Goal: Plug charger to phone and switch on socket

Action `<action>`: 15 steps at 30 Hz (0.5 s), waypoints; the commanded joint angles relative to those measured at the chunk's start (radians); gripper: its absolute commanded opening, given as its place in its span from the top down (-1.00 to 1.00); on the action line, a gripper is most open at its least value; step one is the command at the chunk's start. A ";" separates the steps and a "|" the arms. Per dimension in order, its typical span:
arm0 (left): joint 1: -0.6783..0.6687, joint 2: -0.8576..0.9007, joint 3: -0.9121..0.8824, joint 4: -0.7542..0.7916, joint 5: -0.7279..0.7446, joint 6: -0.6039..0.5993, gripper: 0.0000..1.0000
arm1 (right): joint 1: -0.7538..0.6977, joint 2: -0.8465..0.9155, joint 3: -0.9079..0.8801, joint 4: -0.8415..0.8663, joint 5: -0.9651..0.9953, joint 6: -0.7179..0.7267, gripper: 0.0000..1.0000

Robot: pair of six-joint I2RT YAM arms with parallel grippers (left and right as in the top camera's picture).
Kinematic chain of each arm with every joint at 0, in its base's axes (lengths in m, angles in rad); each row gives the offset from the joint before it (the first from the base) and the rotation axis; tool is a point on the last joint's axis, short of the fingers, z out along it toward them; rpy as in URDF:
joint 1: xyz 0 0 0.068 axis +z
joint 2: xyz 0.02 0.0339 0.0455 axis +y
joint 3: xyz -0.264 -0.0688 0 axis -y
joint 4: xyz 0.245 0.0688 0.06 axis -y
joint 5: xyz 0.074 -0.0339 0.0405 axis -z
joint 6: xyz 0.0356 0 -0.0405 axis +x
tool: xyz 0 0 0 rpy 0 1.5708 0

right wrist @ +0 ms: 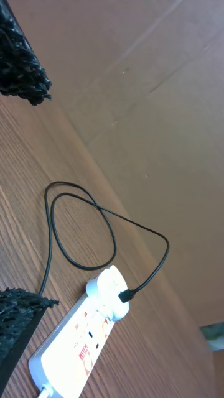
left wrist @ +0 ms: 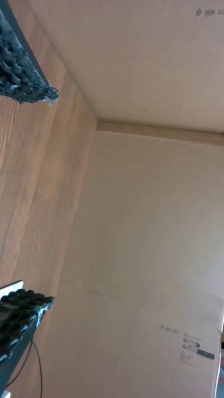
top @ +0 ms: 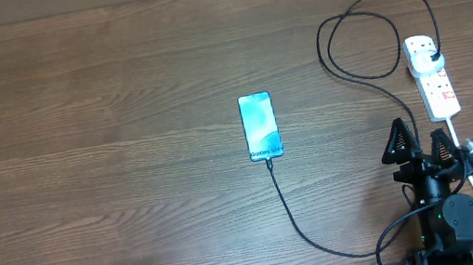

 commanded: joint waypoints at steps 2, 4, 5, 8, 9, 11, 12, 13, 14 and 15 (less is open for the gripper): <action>0.007 -0.007 -0.005 0.002 -0.014 0.011 -1.00 | 0.007 -0.015 -0.003 0.006 0.010 -0.005 -1.00; 0.007 -0.007 -0.005 0.002 -0.014 0.011 -1.00 | 0.007 -0.015 -0.003 0.006 0.010 -0.005 -1.00; 0.007 -0.007 -0.005 0.002 -0.014 0.011 -0.99 | 0.007 -0.015 -0.003 0.006 0.010 -0.005 -1.00; 0.007 -0.007 -0.005 0.001 -0.014 0.011 -1.00 | 0.007 -0.015 -0.003 0.007 0.037 -0.005 -1.00; 0.007 -0.007 -0.005 0.001 -0.014 0.011 -1.00 | 0.007 -0.015 -0.003 0.011 0.065 -0.005 -1.00; 0.007 -0.007 -0.005 0.001 -0.014 0.011 -1.00 | 0.007 -0.015 -0.003 0.011 0.078 -0.005 -1.00; 0.007 -0.007 -0.005 0.002 -0.014 0.011 -0.99 | 0.007 -0.015 -0.003 0.011 0.079 -0.006 -1.00; 0.007 -0.007 -0.004 0.002 -0.014 0.011 -1.00 | 0.007 -0.015 -0.003 0.011 0.078 -0.015 -1.00; 0.007 -0.007 -0.005 0.001 -0.014 0.011 -0.99 | 0.007 -0.015 -0.004 0.011 0.073 -0.044 -1.00; 0.007 -0.007 -0.005 0.002 -0.014 0.011 -0.99 | 0.007 -0.015 -0.004 0.010 0.063 -0.083 -1.00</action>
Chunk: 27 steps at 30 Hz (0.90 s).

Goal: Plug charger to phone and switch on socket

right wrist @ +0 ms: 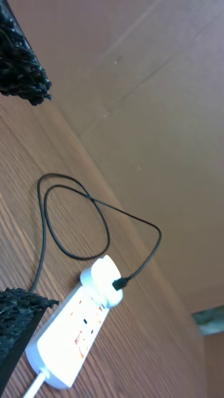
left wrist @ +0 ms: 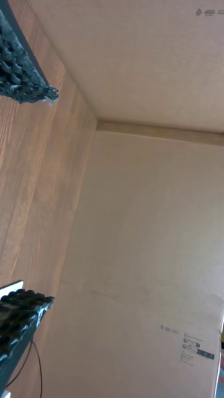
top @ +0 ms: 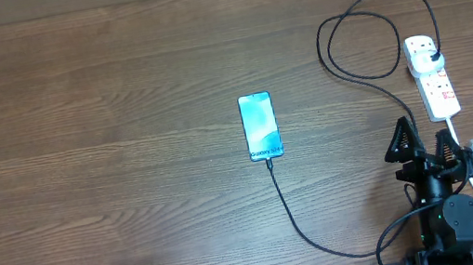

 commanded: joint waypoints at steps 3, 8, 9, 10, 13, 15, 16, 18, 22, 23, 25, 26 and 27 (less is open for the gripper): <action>0.007 -0.007 -0.005 0.002 -0.014 0.011 -0.99 | 0.007 -0.013 -0.007 0.009 -0.023 -0.219 -1.00; 0.007 -0.007 -0.005 0.002 -0.014 0.011 -0.99 | 0.007 -0.013 -0.007 0.009 -0.033 -0.351 -1.00; 0.007 -0.007 -0.005 0.002 -0.014 0.011 -1.00 | 0.007 -0.013 -0.007 0.009 -0.032 -0.354 -1.00; 0.007 -0.007 -0.005 0.002 -0.014 0.011 -0.99 | 0.007 -0.013 -0.007 0.009 -0.032 -0.357 -1.00; 0.007 -0.007 -0.005 0.002 -0.014 0.011 -1.00 | 0.007 -0.013 -0.007 0.010 -0.032 -0.355 -1.00; 0.007 -0.007 -0.005 0.002 -0.014 0.011 -1.00 | 0.007 -0.013 -0.007 0.011 -0.032 -0.355 -1.00; 0.007 -0.007 -0.005 0.002 -0.014 0.011 -1.00 | 0.007 -0.013 -0.007 0.011 -0.032 -0.355 -1.00; 0.007 -0.007 -0.005 0.002 -0.014 0.011 -1.00 | 0.010 -0.013 -0.007 0.011 -0.032 -0.355 -0.99; 0.007 -0.007 -0.005 0.002 -0.013 0.011 -1.00 | 0.010 -0.013 -0.007 0.011 -0.032 -0.355 -1.00; 0.007 -0.007 -0.005 0.002 -0.014 0.011 -0.99 | 0.010 -0.013 -0.007 0.011 -0.032 -0.355 -1.00; 0.007 -0.007 -0.005 0.002 -0.014 0.011 -1.00 | 0.010 -0.013 -0.007 0.011 -0.032 -0.355 -1.00; 0.007 -0.007 -0.005 0.002 -0.014 0.011 -1.00 | 0.010 -0.013 -0.007 0.011 -0.032 -0.355 -1.00; 0.007 -0.007 -0.005 0.002 -0.014 0.011 -0.99 | 0.010 -0.013 -0.007 0.011 -0.032 -0.355 -1.00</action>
